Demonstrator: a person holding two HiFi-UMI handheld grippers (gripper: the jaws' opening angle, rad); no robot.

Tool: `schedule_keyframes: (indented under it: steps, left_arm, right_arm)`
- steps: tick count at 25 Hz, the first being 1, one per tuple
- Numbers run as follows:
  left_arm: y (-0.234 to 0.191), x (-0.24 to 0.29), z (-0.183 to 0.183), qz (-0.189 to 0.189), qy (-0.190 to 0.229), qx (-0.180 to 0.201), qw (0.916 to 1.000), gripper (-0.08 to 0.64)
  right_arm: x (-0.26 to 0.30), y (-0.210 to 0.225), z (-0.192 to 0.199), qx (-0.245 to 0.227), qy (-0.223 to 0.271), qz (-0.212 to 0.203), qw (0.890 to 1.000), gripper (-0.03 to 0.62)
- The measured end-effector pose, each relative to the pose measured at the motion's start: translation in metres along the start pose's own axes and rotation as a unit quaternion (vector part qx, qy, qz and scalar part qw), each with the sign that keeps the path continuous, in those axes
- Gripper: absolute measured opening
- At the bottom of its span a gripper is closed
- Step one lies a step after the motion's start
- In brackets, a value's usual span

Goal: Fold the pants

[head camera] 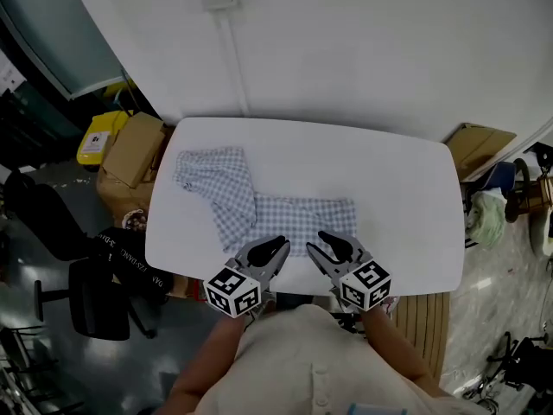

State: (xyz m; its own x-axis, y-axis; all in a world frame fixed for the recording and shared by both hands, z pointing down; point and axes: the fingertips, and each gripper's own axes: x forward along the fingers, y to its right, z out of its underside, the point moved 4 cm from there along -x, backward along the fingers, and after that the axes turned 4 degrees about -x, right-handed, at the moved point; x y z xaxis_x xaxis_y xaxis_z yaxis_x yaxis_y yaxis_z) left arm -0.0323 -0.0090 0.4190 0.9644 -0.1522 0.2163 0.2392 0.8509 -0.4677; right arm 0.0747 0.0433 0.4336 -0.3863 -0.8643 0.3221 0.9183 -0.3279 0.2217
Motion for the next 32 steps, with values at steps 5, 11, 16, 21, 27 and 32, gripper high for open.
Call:
schedule_keyframes:
  steps: [5,11,16,21,27,32]
  left_arm:
    - [-0.043,-0.004,-0.003,0.006,-0.026,-0.007,0.9996,0.043]
    - [-0.062,0.015,0.008,0.054,-0.081,-0.011,0.9952,0.095]
    - [-0.054,0.057,0.025,0.095,-0.154,0.024,0.9833,0.137]
    - [-0.052,0.117,0.031,0.121,-0.22,0.068,0.9655,0.149]
    - [-0.049,0.183,0.056,0.14,-0.319,0.152,0.925,0.152]
    - [-0.046,0.214,0.077,0.168,-0.397,0.263,0.8632,0.172]
  right_arm:
    - [0.034,0.003,0.002,0.013,-0.017,0.027,0.999,0.17]
    - [0.054,0.017,0.016,0.038,-0.051,0.075,0.995,0.196]
    - [0.033,0.054,0.043,0.08,-0.095,0.136,0.983,0.219]
    - [0.005,0.087,0.083,0.134,-0.139,0.179,0.965,0.235]
    - [-0.008,0.11,0.117,0.163,-0.176,0.198,0.95,0.245]
    - [-0.018,0.118,0.141,0.193,-0.22,0.212,0.932,0.252]
